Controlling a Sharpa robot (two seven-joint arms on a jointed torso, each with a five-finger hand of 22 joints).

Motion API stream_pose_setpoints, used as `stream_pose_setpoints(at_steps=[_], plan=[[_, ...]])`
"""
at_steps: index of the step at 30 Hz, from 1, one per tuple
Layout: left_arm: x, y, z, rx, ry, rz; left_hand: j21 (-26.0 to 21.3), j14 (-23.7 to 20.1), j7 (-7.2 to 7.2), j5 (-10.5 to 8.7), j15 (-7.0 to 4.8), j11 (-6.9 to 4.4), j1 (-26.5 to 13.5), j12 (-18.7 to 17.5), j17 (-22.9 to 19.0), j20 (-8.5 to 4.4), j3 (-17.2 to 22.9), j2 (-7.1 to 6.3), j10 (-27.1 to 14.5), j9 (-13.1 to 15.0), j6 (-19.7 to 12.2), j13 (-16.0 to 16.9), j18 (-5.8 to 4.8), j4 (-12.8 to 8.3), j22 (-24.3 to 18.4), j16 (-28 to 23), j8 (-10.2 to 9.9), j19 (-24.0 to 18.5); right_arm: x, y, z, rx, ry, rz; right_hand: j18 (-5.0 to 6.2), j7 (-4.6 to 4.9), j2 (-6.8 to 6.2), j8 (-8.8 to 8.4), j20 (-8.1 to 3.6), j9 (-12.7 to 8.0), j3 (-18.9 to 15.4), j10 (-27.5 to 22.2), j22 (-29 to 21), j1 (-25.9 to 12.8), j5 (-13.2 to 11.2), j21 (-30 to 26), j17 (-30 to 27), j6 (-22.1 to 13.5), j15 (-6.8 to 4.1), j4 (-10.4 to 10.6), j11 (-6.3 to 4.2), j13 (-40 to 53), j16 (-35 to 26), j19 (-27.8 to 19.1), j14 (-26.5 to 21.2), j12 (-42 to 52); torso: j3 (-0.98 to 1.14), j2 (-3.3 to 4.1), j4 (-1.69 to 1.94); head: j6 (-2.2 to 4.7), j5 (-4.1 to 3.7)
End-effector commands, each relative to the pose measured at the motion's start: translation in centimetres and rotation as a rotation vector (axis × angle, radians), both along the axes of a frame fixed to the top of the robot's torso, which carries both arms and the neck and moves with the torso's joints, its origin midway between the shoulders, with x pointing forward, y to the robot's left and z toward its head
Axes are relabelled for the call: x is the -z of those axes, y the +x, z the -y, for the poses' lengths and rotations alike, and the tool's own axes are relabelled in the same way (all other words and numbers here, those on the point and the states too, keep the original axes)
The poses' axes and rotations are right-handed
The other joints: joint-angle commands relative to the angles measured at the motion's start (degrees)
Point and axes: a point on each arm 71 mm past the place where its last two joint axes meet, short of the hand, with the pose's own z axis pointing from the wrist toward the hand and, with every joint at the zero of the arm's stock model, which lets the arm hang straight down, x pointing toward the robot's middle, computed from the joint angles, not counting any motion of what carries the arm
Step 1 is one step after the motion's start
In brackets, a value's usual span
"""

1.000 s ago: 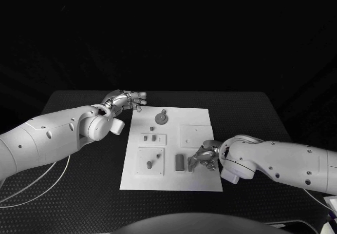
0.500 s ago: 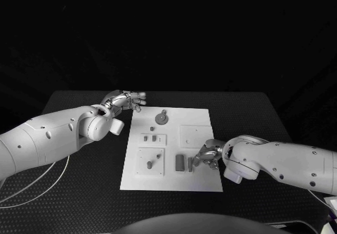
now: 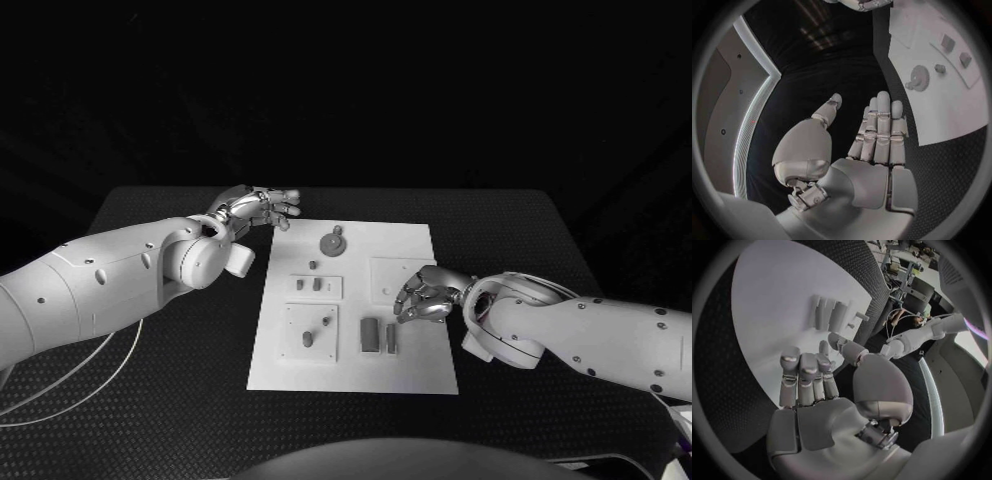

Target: Assemble the parts on the task board

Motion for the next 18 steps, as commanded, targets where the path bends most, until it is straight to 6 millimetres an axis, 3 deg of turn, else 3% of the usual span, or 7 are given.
stream_pose_setpoints(at_steps=[1,8,18], plan=[[-0.1,0.0,0.2,0.014,-0.012,0.003,-0.4,0.0,-0.35,-0.20,0.08,0.02,-0.3,0.1,0.1,-0.21,-0.2,-0.01,0.1,0.1,0.0,0.1,0.66,-0.1,0.1,-0.2,0.3,0.2,-0.6,0.1,-0.6,-0.113,-0.016,0.138,2.53,0.83,0.24,-0.42,0.06,-0.3,1.2,-0.3,-0.1,0.9,-0.6,-0.3,0.1,-1.3,0.40,0.1,0.26,-0.1,-0.3,-0.4,-0.1,-0.2,0.01,0.02,-0.01,-0.02,-0.01],[-0.1,0.0,0.3,0.015,-0.012,0.002,-0.4,0.0,-0.35,-0.20,0.08,0.02,-0.3,0.1,0.1,-0.21,-0.2,0.00,0.1,0.1,0.0,0.1,0.66,-0.1,0.1,-0.3,0.3,0.2,0.0,0.1,-0.9,-0.156,-0.047,0.136,2.53,1.24,0.87,-1.08,0.34,-1.4,2.8,-0.4,0.0,1.7,-2.9,-0.3,0.3,-2.0,0.80,0.1,0.68,-0.1,-0.4,-0.6,-0.2,-0.2,-0.01,0.03,0.04,-0.15,0.00],[-0.1,0.0,0.3,0.015,-0.012,0.002,-0.4,0.0,-0.35,-0.20,0.08,0.02,-0.4,0.1,0.1,-0.21,-0.2,0.02,0.1,0.1,0.0,0.1,0.66,-0.1,0.1,-0.3,0.3,0.2,0.7,-0.2,-1.1,-0.190,-0.081,0.110,2.53,1.20,2.13,-0.86,0.64,-2.0,4.5,-0.5,0.1,1.5,-3.0,-0.2,0.5,-1.2,0.82,0.5,0.65,0.0,-0.4,-0.8,-0.2,-0.2,-0.05,0.01,0.03,-0.44,0.05]])
